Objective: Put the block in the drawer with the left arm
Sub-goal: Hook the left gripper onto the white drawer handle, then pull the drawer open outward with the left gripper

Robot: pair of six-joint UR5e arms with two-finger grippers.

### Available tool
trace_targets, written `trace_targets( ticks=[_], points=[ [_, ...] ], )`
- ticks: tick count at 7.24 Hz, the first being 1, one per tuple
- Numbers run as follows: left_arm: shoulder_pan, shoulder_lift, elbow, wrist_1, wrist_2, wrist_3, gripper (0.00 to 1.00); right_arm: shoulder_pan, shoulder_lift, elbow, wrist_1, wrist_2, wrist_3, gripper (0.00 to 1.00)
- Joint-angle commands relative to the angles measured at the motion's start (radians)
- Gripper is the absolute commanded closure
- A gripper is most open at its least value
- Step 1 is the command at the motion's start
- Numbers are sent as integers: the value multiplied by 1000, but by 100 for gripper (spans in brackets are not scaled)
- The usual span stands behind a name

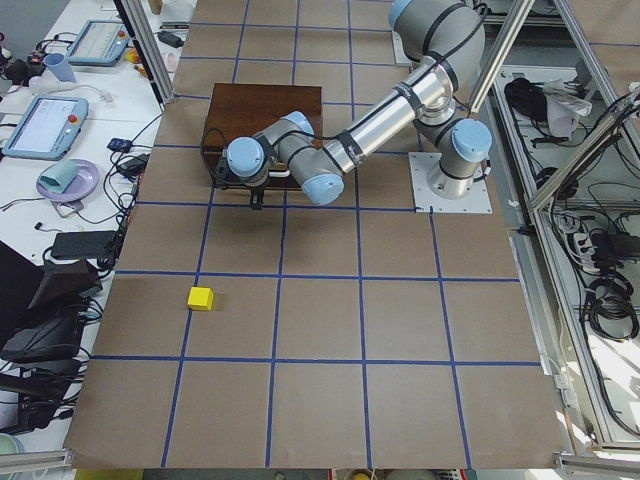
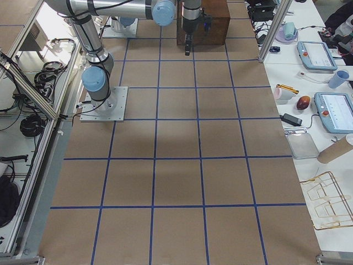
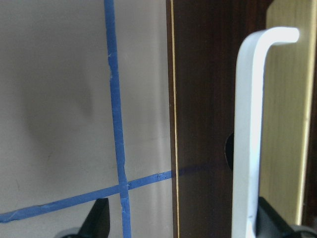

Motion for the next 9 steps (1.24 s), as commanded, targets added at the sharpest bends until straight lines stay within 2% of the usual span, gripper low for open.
trace_targets(
  ticks=[1, 9],
  points=[
    [1, -1, 9, 6, 4, 0, 0, 0, 0, 0, 0, 0, 0, 0],
    [3, 1, 9, 75, 83, 2, 0, 0, 0, 0, 0, 0, 0, 0]
  ],
)
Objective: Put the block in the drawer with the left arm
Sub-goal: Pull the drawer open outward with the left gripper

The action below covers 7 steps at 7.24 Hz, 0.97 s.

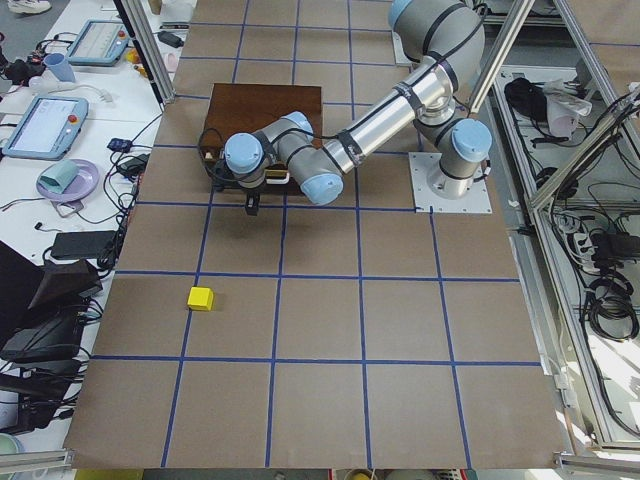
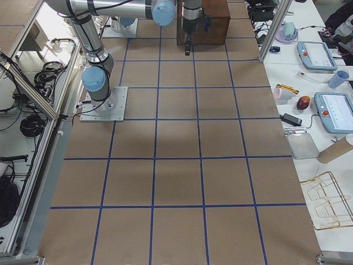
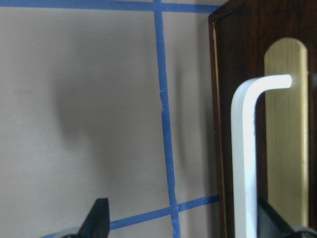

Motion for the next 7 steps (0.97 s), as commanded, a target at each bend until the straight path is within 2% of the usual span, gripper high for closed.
trace_targets(
  ticks=[1, 7],
  points=[
    [2, 1, 3, 29, 17, 0, 0, 0, 0, 0, 0, 0, 0, 0],
    [5, 3, 9, 74, 69, 8, 0, 0, 0, 0, 0, 0, 0, 0]
  ],
)
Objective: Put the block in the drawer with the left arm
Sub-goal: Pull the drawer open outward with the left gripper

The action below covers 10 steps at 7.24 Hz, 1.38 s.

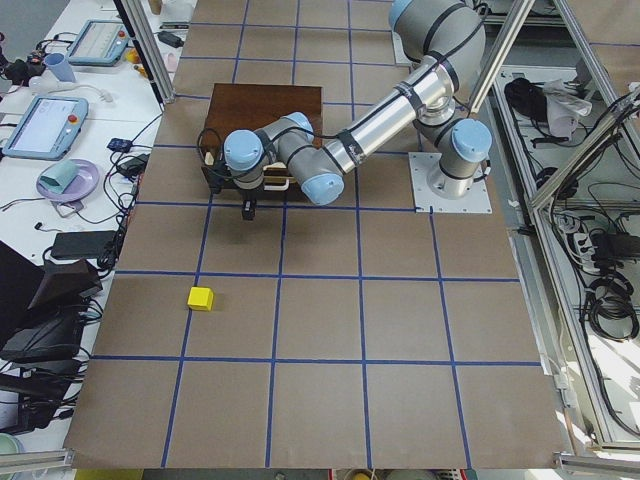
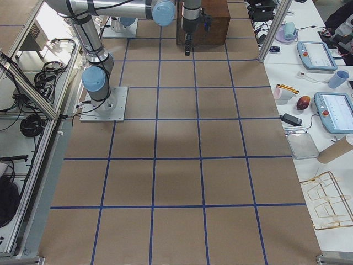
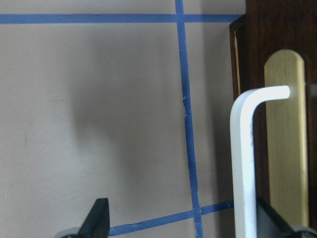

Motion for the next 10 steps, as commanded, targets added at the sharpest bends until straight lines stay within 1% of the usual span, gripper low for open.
trace_targets(
  ticks=[1, 6, 8, 10],
  points=[
    [0, -1, 7, 25, 23, 2, 0, 0, 0, 0, 0, 0, 0, 0],
    [0, -1, 12, 38, 34, 17, 0, 0, 0, 1, 0, 0, 0, 0],
    [0, -5, 15, 49, 60, 19, 0, 0, 0, 0, 0, 0, 0, 0],
    [2, -6, 13, 51, 61, 48, 0, 0, 0, 0, 0, 0, 0, 0]
  ],
)
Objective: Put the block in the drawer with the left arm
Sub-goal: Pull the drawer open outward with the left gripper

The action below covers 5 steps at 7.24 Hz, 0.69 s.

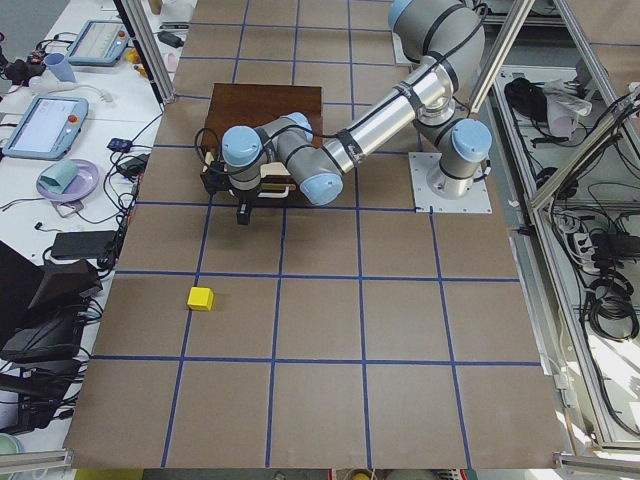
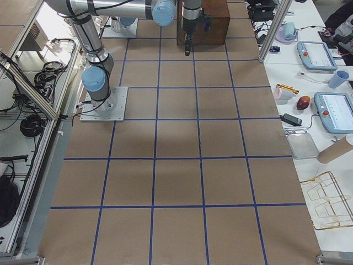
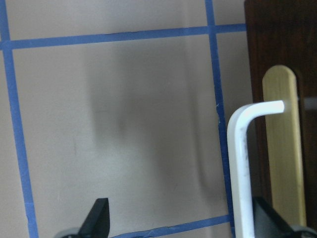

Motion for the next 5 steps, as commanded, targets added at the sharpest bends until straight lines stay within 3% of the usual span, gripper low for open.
trace_targets(
  ticks=[1, 5],
  points=[
    [1, -1, 1, 15, 18, 20, 0, 0, 0, -1, 0, 0, 0, 0],
    [1, -1, 0, 61, 47, 72, 0, 0, 0, 1, 0, 0, 0, 0]
  ],
)
